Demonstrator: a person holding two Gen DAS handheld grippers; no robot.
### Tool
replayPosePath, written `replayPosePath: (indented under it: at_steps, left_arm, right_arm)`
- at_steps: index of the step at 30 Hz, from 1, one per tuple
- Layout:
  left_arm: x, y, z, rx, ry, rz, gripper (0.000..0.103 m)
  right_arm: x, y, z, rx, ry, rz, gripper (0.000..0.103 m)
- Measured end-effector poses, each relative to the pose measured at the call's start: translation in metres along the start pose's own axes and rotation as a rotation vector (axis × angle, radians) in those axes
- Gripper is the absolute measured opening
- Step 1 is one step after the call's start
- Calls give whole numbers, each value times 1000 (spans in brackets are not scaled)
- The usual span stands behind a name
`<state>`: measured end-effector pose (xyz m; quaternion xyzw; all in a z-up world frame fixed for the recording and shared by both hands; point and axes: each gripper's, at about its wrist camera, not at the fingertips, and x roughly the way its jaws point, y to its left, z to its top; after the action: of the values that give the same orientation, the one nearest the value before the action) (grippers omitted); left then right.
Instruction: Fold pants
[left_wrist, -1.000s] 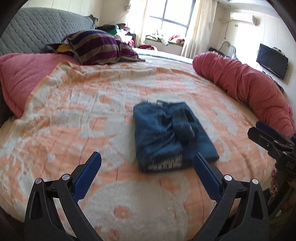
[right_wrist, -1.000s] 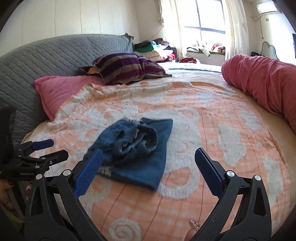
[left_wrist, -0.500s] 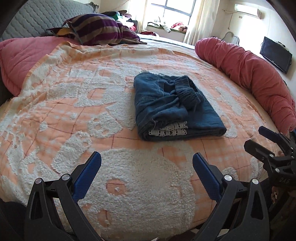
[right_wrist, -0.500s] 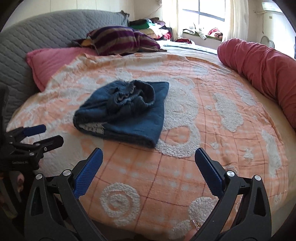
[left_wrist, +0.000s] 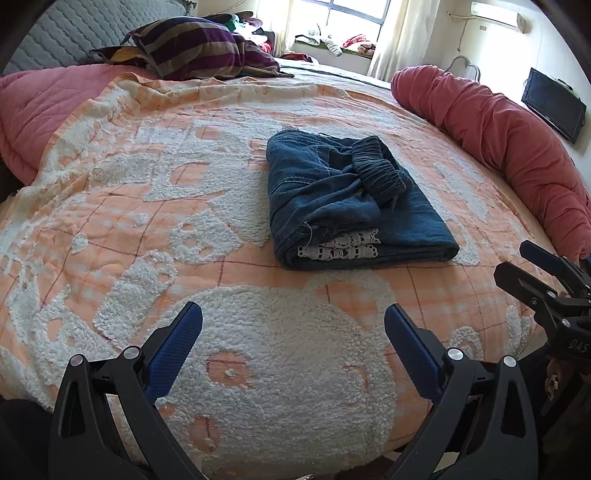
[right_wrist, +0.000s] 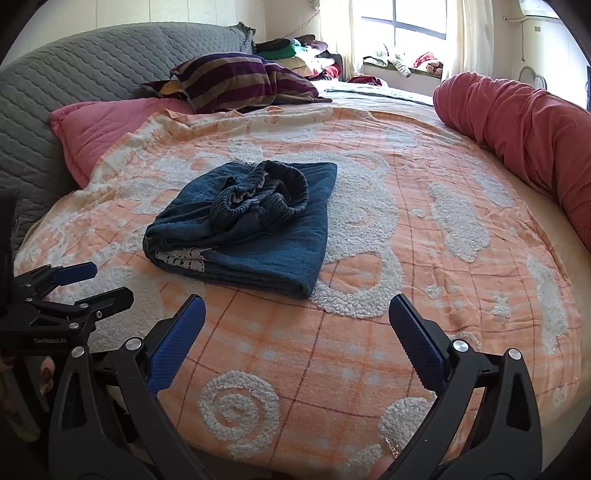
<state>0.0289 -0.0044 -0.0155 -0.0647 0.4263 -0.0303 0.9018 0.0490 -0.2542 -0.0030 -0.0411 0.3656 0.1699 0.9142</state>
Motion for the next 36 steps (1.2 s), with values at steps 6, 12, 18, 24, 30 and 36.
replayPosePath:
  at_steps: [6, 12, 18, 24, 30, 36]
  left_arm:
    - [-1, 1, 0, -2, 1, 5, 98]
    - [-3, 2, 2, -11, -5, 4, 98]
    - [-4, 3, 2, -15, -8, 6, 98]
    - [-5, 3, 3, -19, -13, -4, 98]
    - [-6, 3, 2, -21, -12, 1, 98]
    - [-5, 4, 2, -22, -6, 5, 98]
  right_arm:
    - [0, 0, 0, 0, 0, 1, 94]
    - [0, 0, 0, 0, 0, 0, 94]
    - [0, -1, 1, 6, -6, -4, 94]
    - [-1, -1, 2, 10, -6, -6, 94]
    - [0, 0, 2, 10, -4, -7, 94]
    - [0, 0, 1, 10, -2, -6, 94]
